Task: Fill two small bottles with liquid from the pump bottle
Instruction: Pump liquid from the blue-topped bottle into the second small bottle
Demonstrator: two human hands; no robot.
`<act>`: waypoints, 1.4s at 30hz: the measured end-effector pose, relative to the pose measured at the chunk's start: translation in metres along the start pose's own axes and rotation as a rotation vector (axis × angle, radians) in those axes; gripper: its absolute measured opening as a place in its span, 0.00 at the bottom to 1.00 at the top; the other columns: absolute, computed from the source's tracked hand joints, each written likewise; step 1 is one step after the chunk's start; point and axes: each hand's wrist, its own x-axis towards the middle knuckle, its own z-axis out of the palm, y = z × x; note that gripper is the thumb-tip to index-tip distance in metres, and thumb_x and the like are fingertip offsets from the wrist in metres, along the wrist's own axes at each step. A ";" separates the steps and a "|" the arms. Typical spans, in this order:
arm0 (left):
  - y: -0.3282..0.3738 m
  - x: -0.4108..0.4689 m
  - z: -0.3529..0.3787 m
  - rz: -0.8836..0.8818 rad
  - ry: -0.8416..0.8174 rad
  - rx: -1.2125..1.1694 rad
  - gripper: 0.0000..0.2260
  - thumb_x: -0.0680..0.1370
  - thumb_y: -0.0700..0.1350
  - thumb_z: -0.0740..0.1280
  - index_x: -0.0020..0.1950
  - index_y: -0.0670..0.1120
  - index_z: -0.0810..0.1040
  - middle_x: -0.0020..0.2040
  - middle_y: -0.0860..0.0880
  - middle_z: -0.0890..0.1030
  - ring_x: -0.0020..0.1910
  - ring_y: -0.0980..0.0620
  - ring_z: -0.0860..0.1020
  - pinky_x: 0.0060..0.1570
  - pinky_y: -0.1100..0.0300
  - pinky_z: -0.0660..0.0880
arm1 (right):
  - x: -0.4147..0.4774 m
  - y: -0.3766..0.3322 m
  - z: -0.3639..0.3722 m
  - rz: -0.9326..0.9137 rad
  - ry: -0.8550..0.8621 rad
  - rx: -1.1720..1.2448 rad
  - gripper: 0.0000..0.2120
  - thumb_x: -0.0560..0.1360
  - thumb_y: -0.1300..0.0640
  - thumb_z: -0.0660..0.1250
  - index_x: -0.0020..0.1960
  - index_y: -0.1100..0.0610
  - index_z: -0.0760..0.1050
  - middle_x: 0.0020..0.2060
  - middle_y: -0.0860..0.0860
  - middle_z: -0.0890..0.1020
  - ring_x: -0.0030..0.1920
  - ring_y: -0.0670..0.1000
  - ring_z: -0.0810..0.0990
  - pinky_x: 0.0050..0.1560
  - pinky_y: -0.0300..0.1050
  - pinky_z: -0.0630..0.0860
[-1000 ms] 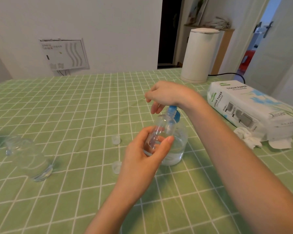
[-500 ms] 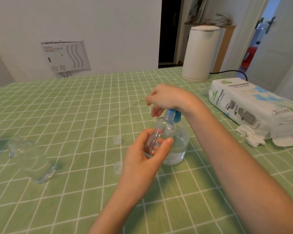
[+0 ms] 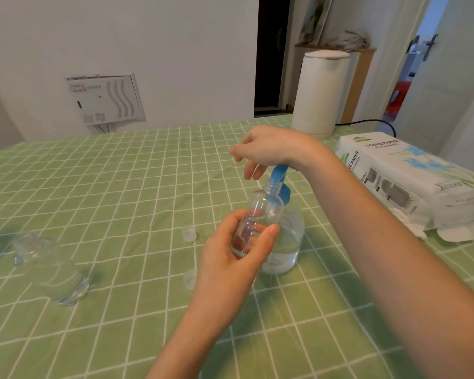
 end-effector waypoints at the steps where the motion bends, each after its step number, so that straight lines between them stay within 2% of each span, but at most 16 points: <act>1: 0.000 0.000 0.000 0.000 0.000 -0.001 0.12 0.67 0.57 0.67 0.48 0.58 0.79 0.38 0.57 0.83 0.29 0.65 0.75 0.30 0.72 0.71 | 0.000 0.001 0.001 0.000 0.009 0.000 0.18 0.80 0.50 0.56 0.59 0.62 0.76 0.44 0.54 0.86 0.49 0.55 0.84 0.43 0.43 0.76; 5: -0.001 0.000 0.001 -0.002 -0.003 -0.008 0.12 0.66 0.58 0.67 0.48 0.60 0.79 0.38 0.57 0.83 0.28 0.65 0.75 0.30 0.72 0.71 | -0.003 0.004 0.005 0.004 -0.015 0.046 0.20 0.81 0.47 0.56 0.58 0.62 0.77 0.45 0.56 0.86 0.48 0.56 0.83 0.44 0.42 0.75; 14: 0.000 -0.001 0.001 0.009 -0.014 -0.005 0.11 0.66 0.59 0.67 0.48 0.62 0.78 0.38 0.58 0.83 0.28 0.65 0.75 0.29 0.73 0.70 | -0.008 0.006 0.006 0.023 0.015 0.090 0.23 0.81 0.43 0.54 0.56 0.60 0.78 0.43 0.55 0.86 0.51 0.55 0.83 0.56 0.49 0.75; 20: -0.001 -0.001 0.001 0.008 0.000 -0.017 0.11 0.67 0.57 0.68 0.48 0.57 0.79 0.34 0.60 0.81 0.27 0.66 0.75 0.28 0.73 0.70 | -0.010 0.008 0.011 0.059 -0.011 0.211 0.18 0.80 0.49 0.55 0.55 0.59 0.78 0.38 0.54 0.85 0.54 0.59 0.82 0.55 0.48 0.74; 23: -0.001 0.000 0.001 0.014 0.004 -0.005 0.12 0.67 0.56 0.68 0.49 0.56 0.78 0.33 0.61 0.81 0.27 0.66 0.76 0.29 0.74 0.70 | -0.009 0.008 0.011 0.070 -0.028 0.200 0.16 0.79 0.52 0.55 0.54 0.58 0.78 0.36 0.51 0.85 0.55 0.56 0.82 0.57 0.52 0.74; 27: -0.003 0.000 0.000 0.018 0.002 0.016 0.12 0.68 0.56 0.68 0.49 0.56 0.78 0.33 0.60 0.81 0.28 0.66 0.75 0.29 0.74 0.70 | -0.008 0.010 0.015 0.081 -0.048 0.210 0.14 0.79 0.55 0.55 0.51 0.58 0.78 0.36 0.53 0.84 0.50 0.54 0.81 0.51 0.47 0.74; 32: -0.007 -0.001 0.000 0.015 0.005 0.033 0.10 0.67 0.57 0.67 0.47 0.60 0.78 0.35 0.59 0.81 0.30 0.64 0.76 0.30 0.71 0.71 | -0.007 0.012 0.021 0.072 -0.053 0.217 0.13 0.79 0.57 0.55 0.52 0.59 0.77 0.39 0.55 0.85 0.53 0.57 0.82 0.63 0.53 0.73; 36: -0.009 -0.002 -0.001 0.008 0.005 0.055 0.11 0.67 0.59 0.67 0.48 0.61 0.78 0.36 0.58 0.81 0.30 0.64 0.76 0.31 0.70 0.72 | -0.008 0.012 0.023 0.072 -0.059 0.207 0.12 0.79 0.57 0.56 0.53 0.59 0.77 0.40 0.55 0.84 0.57 0.60 0.80 0.64 0.54 0.73; 42: -0.009 -0.001 -0.002 0.003 -0.001 0.062 0.10 0.67 0.59 0.67 0.48 0.62 0.77 0.38 0.57 0.83 0.31 0.64 0.77 0.32 0.70 0.73 | -0.008 0.012 0.022 0.070 -0.023 0.213 0.12 0.79 0.56 0.57 0.52 0.60 0.77 0.37 0.54 0.84 0.55 0.59 0.81 0.62 0.54 0.74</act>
